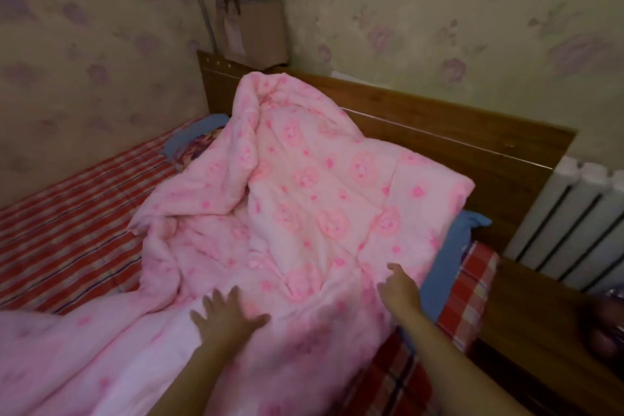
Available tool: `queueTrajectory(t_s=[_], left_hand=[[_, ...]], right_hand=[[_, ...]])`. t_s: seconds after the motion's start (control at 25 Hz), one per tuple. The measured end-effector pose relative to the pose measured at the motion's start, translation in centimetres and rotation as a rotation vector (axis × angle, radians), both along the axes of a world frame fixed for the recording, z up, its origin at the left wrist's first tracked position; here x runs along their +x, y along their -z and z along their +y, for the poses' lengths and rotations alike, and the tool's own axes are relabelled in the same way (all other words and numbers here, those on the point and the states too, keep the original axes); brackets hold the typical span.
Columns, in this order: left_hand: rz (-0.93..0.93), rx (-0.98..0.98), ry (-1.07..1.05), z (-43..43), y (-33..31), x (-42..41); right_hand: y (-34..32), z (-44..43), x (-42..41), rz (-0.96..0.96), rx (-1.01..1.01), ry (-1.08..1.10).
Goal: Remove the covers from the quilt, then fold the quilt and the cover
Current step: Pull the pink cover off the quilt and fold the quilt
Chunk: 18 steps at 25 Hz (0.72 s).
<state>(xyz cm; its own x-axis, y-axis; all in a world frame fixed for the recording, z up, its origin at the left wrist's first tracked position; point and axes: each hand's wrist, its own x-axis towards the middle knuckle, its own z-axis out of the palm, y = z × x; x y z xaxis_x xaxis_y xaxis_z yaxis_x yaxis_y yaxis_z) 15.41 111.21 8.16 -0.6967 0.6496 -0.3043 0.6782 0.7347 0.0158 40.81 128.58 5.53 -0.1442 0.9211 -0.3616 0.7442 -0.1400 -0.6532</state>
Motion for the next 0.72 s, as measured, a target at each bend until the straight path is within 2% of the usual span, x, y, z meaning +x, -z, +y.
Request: queueTrajectory(t_s=[0.12, 0.2, 0.28, 0.36, 0.44, 0.52, 0.6, 0.72], left_hand=[[-0.047, 0.054, -0.483, -5.3, -0.6, -4.1], [-0.261, 0.114, -0.679, -9.5, 0.2, -6.4], [-0.553, 0.202, -0.673, -13.8, 2.9, -6.6], [-0.741, 0.165, -0.608, -16.3, 6.0, -3.9], [-0.717, 0.132, -0.687, -17.4, 9.6, -1.5], [-0.635, 0.008, -0.794, -17.4, 11.7, -0.4], [-0.674, -0.001, -0.783, -17.3, 12.5, -1.4], [-0.720, 0.078, -0.630, -18.2, 11.7, -1.4]], right_hand=[[-2.7, -3.3, -6.5, 0.106, 0.204, -0.393], [-3.5, -7.0, -10.2, 0.177, 0.180, -0.663], [-2.5, -10.8, -13.6, 0.205, 0.077, -0.888], [0.2, -14.2, -15.8, 0.084, 0.039, -1.051], [3.7, -17.0, -16.8, -0.166, 0.147, -1.191], [5.6, -17.9, -17.2, -0.370, 0.249, -1.186], [6.7, -17.9, -18.2, -0.445, 0.293, -1.195], [7.1, -17.5, -19.5, -0.476, 0.274, -1.287]])
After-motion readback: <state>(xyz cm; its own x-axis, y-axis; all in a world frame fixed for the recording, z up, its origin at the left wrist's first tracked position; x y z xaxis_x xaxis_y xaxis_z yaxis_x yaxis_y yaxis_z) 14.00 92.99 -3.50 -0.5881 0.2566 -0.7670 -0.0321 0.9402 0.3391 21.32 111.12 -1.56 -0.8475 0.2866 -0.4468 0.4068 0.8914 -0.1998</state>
